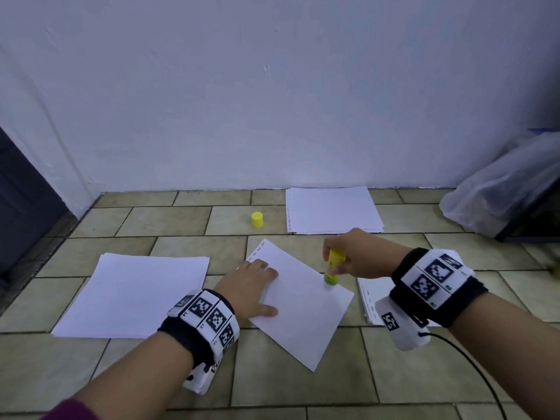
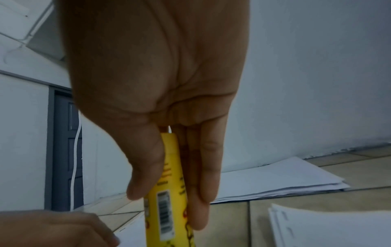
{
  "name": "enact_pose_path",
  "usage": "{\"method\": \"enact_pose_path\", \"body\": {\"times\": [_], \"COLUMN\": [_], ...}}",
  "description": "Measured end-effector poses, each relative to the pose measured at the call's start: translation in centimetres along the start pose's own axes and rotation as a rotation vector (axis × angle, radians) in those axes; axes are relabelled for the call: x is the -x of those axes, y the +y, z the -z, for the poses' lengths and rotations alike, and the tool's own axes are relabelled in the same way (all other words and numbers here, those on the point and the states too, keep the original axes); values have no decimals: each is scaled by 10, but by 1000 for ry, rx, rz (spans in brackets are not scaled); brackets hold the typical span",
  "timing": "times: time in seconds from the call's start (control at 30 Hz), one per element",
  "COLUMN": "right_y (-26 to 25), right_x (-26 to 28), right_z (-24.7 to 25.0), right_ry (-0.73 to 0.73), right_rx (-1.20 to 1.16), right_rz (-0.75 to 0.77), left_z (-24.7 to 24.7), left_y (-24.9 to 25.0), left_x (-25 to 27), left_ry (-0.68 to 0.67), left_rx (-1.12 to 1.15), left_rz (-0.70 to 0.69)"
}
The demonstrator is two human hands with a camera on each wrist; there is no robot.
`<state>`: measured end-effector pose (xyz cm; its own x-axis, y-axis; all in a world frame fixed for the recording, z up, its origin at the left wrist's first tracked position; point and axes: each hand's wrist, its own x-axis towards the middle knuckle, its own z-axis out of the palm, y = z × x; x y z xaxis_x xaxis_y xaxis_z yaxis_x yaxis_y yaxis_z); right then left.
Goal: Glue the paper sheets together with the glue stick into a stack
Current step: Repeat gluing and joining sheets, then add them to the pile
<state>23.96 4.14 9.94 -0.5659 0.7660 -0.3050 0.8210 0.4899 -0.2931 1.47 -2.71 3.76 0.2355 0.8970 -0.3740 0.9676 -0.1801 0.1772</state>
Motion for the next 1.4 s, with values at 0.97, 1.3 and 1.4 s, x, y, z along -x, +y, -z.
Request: {"method": "enact_pose_path", "body": {"times": [0.97,1.3,1.4], "right_y": [-26,-49,-50], "right_x": [-89,-134,-134], "right_z": [-43,-43,-43], "right_ry": [468,437,436], "right_rx": [-1213,-468,-441], "right_rz": [-185,-202,-219], "left_z": [13,8,7], "left_y": [-21,-25,-25], "left_x": [3,1,-1], "left_ry": [-38,-8,2], "left_rx": [23,88,89], "left_rz": [72,99,94]}}
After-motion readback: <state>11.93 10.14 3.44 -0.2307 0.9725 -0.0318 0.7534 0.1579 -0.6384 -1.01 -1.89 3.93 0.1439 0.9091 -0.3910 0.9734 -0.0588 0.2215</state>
